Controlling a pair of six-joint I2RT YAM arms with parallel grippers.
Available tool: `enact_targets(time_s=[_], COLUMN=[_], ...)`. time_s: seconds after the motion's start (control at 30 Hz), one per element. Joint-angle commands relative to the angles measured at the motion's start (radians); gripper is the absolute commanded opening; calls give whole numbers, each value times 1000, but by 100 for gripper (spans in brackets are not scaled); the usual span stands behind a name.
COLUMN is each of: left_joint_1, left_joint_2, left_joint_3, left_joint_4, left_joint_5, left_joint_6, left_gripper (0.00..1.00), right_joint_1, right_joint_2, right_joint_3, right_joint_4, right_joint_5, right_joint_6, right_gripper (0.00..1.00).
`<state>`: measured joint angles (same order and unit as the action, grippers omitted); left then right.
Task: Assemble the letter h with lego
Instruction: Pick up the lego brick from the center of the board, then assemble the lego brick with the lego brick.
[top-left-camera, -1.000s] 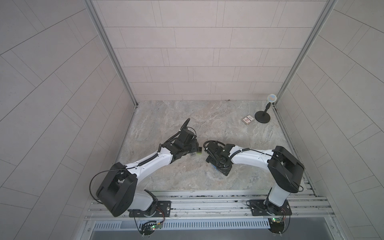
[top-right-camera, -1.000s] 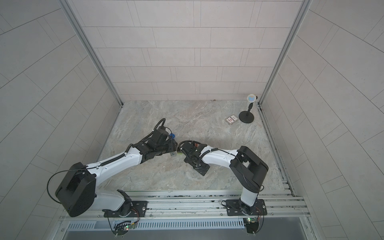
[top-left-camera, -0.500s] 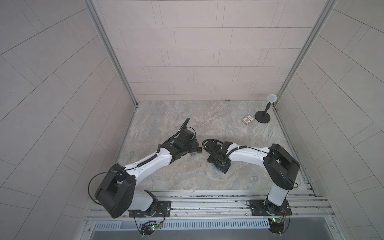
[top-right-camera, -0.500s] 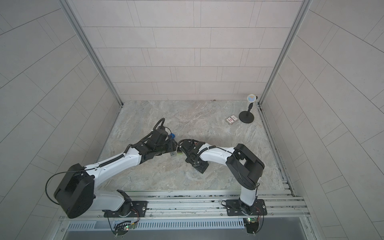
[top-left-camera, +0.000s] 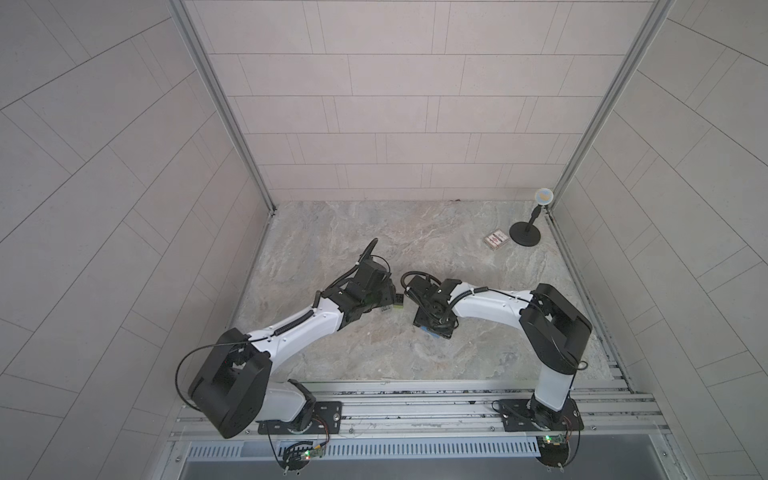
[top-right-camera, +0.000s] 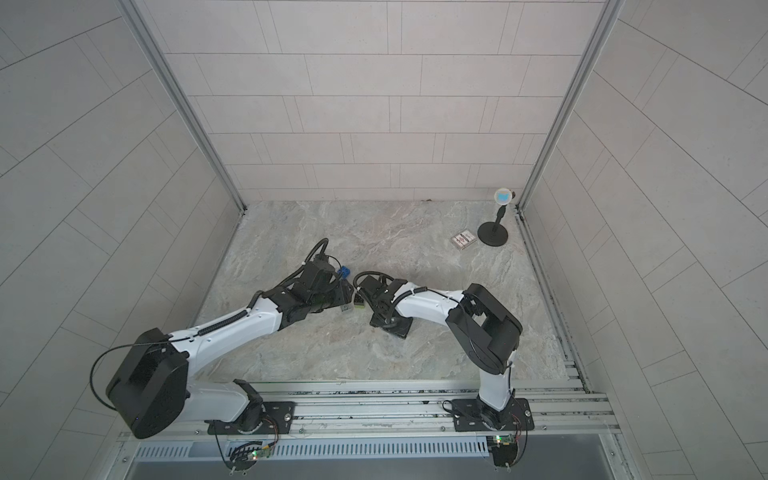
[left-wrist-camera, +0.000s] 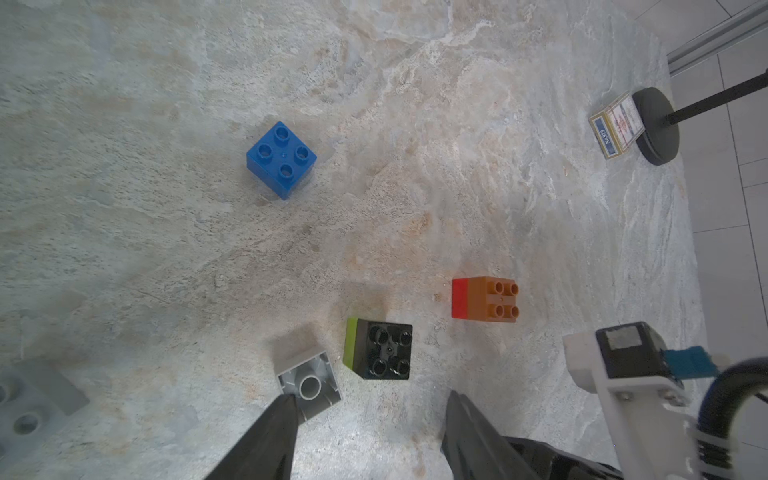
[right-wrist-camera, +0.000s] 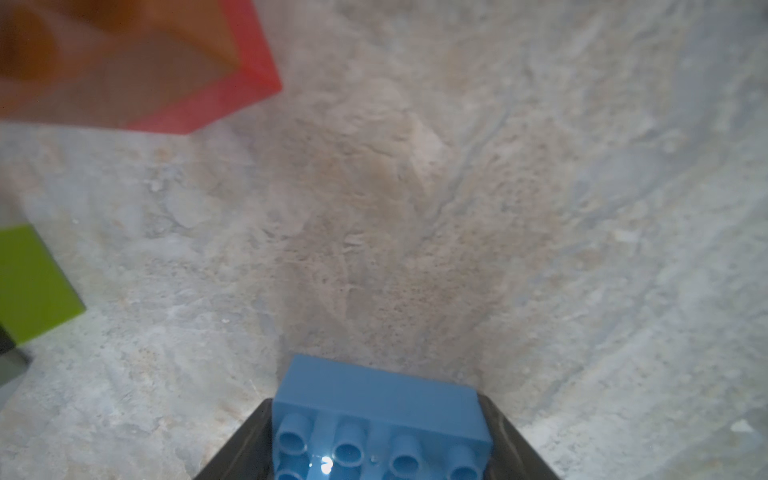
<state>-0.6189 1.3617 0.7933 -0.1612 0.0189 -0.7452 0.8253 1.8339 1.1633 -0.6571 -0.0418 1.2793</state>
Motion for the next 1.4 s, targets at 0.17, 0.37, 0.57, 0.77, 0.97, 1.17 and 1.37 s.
enact_targets(time_s=[0.17, 0.37, 0.57, 0.77, 0.97, 1.17, 1.37], left_joint_1=[68, 163, 192, 192, 193, 193, 194], left_joint_2=[-24, -71, -146, -140, -119, -113, -125], left_joint_3=[-58, -151, -202, -201, -197, -195, -198], left_joint_4=[75, 155, 167, 172, 182, 182, 181], left_joint_5=[40, 75, 22, 34, 60, 68, 67], left_joint_6=[-77, -157, -181, -185, -187, -189, -190], left_gripper=[61, 59, 59, 59, 59, 59, 59], right_joint_1=[-13, -29, -45, -46, -33, -24, -23], right_joint_2=[-31, 92, 229, 308, 309, 315, 328], right_joint_3=[105, 375, 571, 689, 704, 696, 705], right_joint_4=[-32, -178, -276, -355, -371, -374, -348], right_joint_5=[44, 23, -3, 7, -5, -9, -23], right_joint_6=[-369, -466, -508, -526, -513, -455, -412], right_gripper=[7, 0, 0, 0, 0, 0, 0])
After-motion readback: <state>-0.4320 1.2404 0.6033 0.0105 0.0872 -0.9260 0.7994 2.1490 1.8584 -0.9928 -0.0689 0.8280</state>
